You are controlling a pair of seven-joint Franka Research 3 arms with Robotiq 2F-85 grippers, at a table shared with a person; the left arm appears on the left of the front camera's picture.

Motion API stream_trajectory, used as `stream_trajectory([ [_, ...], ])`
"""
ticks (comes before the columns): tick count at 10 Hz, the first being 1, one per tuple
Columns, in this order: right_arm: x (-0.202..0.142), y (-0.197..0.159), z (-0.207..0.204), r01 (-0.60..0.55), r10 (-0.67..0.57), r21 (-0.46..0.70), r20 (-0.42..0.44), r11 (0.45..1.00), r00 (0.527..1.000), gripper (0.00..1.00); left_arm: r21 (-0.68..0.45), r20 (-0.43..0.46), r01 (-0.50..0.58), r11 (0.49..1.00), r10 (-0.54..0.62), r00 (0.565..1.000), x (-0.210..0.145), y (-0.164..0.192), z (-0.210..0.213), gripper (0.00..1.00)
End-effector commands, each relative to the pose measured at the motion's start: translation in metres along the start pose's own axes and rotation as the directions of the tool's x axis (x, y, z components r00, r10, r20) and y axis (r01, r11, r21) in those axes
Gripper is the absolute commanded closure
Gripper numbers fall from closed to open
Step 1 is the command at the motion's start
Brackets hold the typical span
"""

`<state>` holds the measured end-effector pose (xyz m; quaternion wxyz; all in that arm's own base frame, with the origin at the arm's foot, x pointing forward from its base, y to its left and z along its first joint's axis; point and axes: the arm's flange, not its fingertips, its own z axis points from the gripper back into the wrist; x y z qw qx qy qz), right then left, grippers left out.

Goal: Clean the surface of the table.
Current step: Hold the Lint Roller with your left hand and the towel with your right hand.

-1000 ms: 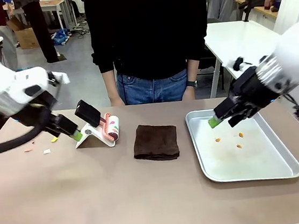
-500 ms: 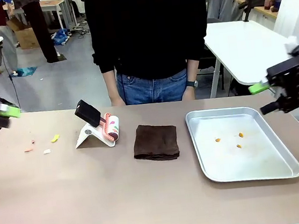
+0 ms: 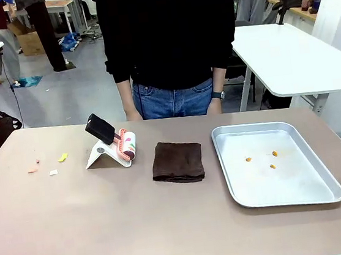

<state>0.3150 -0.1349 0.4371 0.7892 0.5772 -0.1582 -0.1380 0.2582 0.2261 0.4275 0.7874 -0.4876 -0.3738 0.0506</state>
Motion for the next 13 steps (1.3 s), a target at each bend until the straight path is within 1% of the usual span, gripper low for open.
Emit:
stream_trajectory([
  [1,-0.017,-0.027,0.007,0.006,-0.011,0.057,0.086,0.998,0.996,0.00,-0.032,0.035,-0.038,0.999,0.039,0.999,-0.056,0.005,-0.034,0.00],
  [2,-0.019,-0.033,0.013,-0.003,-0.002,0.039,0.127,0.999,0.992,0.00,-0.003,0.068,-0.082,0.997,0.082,0.994,-0.057,0.005,-0.039,0.00],
  [3,0.002,-0.015,0.015,0.028,-0.029,0.016,0.048,0.999,0.998,0.00,-0.012,0.022,-0.040,0.999,0.040,0.999,-0.006,0.015,0.001,0.00],
  [8,0.002,-0.015,0.015,0.028,-0.029,0.016,0.048,0.999,0.998,0.00,-0.012,0.022,-0.040,0.999,0.040,0.999,-0.006,0.015,0.001,0.00],
  [9,0.002,-0.015,0.015,0.028,-0.029,0.016,0.048,0.999,0.998,0.00,0.003,0.008,-0.065,0.998,0.065,0.998,-0.006,0.015,0.000,0.00],
  [10,0.002,-0.019,0.011,0.026,-0.026,-0.002,0.038,1.000,0.999,0.00,0.008,-0.003,-0.058,0.998,0.058,0.998,-0.002,0.010,-0.007,0.00],
  [11,0.002,-0.002,0.000,0.020,-0.017,-0.059,0.056,0.998,0.998,0.00,0.030,-0.045,-0.045,0.999,0.046,0.998,0.012,-0.003,-0.022,0.00],
  [13,-0.001,0.044,-0.030,-0.065,0.072,-0.152,0.043,0.986,0.996,0.00,0.066,-0.183,0.062,0.996,-0.049,0.982,0.050,-0.043,-0.060,0.00],
])
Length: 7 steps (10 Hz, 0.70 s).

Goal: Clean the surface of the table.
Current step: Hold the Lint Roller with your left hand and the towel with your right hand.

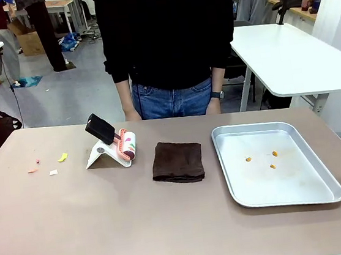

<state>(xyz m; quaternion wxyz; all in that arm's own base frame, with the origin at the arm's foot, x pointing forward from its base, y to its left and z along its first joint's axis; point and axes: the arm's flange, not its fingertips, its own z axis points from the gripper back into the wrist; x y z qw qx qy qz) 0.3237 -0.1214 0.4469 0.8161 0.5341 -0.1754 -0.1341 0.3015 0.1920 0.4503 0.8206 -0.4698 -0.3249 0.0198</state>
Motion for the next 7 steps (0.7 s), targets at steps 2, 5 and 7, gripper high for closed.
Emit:
stream_trajectory([
  [2,-0.010,0.090,-0.059,-0.061,0.068,-0.210,0.025,0.976,0.997,0.00,0.119,-0.245,0.172,0.978,-0.139,0.960,0.070,-0.066,-0.055,0.00],
  [5,-0.027,0.157,-0.153,-0.122,0.105,-0.399,-0.063,0.909,0.992,0.00,0.182,-0.470,0.290,0.940,-0.176,0.865,0.098,-0.119,-0.143,0.00],
  [7,-0.036,0.173,-0.229,-0.185,0.130,-0.533,-0.140,0.825,0.982,0.00,0.275,-0.499,0.297,0.914,-0.129,0.857,0.100,-0.143,-0.202,0.00],
])
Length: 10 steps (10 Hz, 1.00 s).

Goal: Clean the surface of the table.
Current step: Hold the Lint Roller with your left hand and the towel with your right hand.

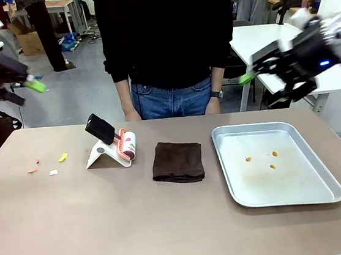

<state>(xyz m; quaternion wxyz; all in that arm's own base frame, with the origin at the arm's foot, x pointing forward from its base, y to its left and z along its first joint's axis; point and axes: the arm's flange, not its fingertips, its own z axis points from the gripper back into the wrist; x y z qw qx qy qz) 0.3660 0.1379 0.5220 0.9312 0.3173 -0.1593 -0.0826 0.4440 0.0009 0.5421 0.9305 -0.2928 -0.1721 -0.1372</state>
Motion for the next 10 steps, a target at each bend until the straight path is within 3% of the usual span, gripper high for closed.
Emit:
stream_trajectory([
  [1,0.023,0.022,-0.049,-0.040,0.024,-0.142,-0.111,0.989,0.993,0.00,0.063,-0.068,0.018,0.998,-0.013,0.998,0.018,-0.011,-0.023,0.00],
  [3,0.027,0.036,-0.105,-0.106,0.058,-0.221,-0.214,0.969,0.975,0.00,0.078,-0.095,-0.076,0.994,0.083,0.992,0.033,-0.006,-0.058,0.00],
  [5,0.029,0.036,-0.162,-0.154,0.060,-0.256,-0.341,0.954,0.938,0.00,0.092,-0.080,-0.238,0.967,0.245,0.966,0.043,0.006,-0.098,0.00],
  [8,0.035,0.021,-0.221,-0.099,-0.012,-0.258,-0.398,0.961,0.917,0.00,0.060,-0.038,-0.324,0.944,0.326,0.945,0.049,0.021,-0.137,0.00],
  [10,0.032,0.011,-0.239,-0.079,-0.036,-0.254,-0.418,0.964,0.908,0.00,0.066,-0.060,-0.337,0.939,0.341,0.938,0.049,0.032,-0.151,0.00],
])
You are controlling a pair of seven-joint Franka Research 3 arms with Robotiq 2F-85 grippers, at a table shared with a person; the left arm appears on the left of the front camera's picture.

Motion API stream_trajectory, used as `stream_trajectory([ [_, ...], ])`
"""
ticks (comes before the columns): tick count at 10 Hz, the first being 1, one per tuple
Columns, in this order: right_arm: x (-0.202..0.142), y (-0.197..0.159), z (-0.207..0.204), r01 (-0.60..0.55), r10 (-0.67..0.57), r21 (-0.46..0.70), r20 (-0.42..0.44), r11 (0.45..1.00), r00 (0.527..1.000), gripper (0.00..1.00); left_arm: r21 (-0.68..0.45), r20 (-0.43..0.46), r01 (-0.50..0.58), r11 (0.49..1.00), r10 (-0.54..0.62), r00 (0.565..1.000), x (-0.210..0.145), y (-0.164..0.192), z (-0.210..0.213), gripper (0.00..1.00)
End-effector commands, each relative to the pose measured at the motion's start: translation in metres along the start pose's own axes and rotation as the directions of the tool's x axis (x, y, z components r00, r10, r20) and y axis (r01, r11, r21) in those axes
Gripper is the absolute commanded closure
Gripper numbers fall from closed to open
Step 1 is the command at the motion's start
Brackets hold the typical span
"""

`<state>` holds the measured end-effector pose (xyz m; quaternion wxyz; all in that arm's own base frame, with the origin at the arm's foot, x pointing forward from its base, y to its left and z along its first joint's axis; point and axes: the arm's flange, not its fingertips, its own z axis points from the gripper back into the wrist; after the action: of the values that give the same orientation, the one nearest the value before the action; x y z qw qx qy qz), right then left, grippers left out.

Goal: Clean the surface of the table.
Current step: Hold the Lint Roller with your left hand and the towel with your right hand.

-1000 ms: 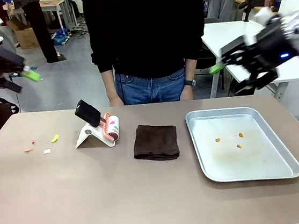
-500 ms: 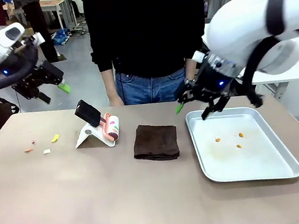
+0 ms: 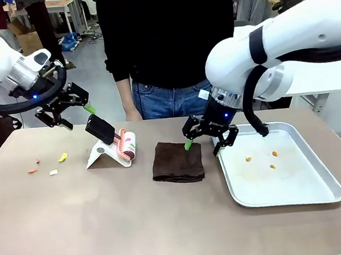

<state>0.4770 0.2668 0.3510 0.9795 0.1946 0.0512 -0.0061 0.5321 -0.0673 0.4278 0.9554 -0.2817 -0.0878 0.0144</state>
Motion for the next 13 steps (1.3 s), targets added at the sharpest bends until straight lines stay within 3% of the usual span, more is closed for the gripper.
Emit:
stream_trajectory([
  [1,0.002,0.007,0.004,0.060,-0.060,0.010,0.014,0.998,0.998,0.00,-0.009,0.003,-0.003,1.000,0.004,1.000,0.003,-0.001,-0.003,0.00],
  [2,0.000,0.002,0.011,0.077,-0.078,0.014,0.058,0.997,0.995,0.00,0.002,-0.016,0.028,1.000,-0.028,0.999,0.000,0.003,-0.001,0.00],
  [3,0.002,-0.001,-0.003,0.014,-0.014,0.001,-0.005,1.000,1.000,0.00,0.000,-0.006,-0.004,1.000,0.004,1.000,0.001,0.002,-0.004,0.00],
  [8,0.002,0.000,-0.004,0.024,-0.024,0.000,-0.004,1.000,1.000,0.00,0.012,-0.005,-0.014,1.000,0.014,1.000,-0.001,-0.002,-0.007,0.00],
  [10,0.012,0.010,-0.025,0.007,-0.008,-0.022,-0.028,1.000,1.000,0.00,-0.019,-0.018,-0.068,0.998,0.067,0.998,0.006,0.002,-0.021,0.00],
  [13,0.019,0.010,-0.046,0.057,-0.060,-0.065,-0.039,0.996,0.997,0.00,-0.047,-0.037,-0.053,0.997,0.052,0.998,0.009,0.006,-0.033,0.00],
])
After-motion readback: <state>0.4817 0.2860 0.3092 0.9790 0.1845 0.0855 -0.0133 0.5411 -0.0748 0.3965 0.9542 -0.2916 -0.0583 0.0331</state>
